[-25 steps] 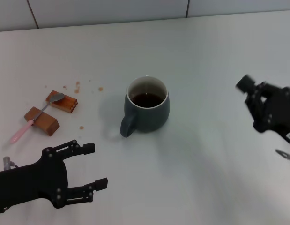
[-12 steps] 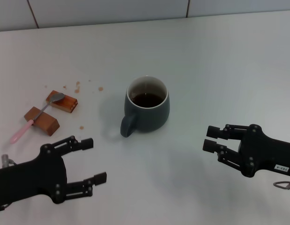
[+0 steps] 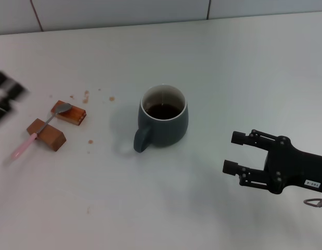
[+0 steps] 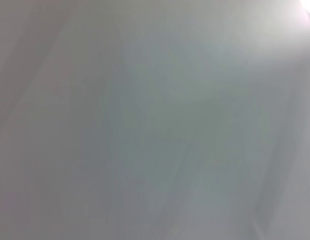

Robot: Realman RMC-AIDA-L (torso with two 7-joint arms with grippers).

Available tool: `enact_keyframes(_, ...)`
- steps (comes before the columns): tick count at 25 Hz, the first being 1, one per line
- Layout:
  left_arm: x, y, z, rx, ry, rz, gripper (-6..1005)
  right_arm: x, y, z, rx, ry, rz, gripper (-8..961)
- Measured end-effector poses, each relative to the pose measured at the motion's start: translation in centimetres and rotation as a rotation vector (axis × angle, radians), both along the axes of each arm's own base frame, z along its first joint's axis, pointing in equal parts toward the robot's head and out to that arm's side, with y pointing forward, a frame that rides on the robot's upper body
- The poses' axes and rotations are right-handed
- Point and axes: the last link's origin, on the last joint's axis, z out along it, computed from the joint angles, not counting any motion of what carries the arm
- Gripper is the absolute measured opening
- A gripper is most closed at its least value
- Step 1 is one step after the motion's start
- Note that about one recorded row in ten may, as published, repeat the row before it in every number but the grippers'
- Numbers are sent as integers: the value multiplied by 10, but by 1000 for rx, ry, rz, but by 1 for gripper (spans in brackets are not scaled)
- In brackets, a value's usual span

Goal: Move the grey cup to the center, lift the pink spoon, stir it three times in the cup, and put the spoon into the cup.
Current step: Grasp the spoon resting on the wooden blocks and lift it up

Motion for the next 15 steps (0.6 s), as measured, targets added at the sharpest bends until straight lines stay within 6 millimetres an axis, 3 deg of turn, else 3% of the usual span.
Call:
enact_keyframes(2, -20, -6, 14, 30, -206, 159, 790, 0, 0, 0, 1, -1, 2, 796)
enact_keyframes(4, -28, -10, 17, 22, -268, 215, 789, 0, 0, 0, 2, -1, 2, 811)
enact_keyframes(15, -60, -21, -3, -88, -366, 468, 785, -1, 4, 1, 3, -5, 2, 833)
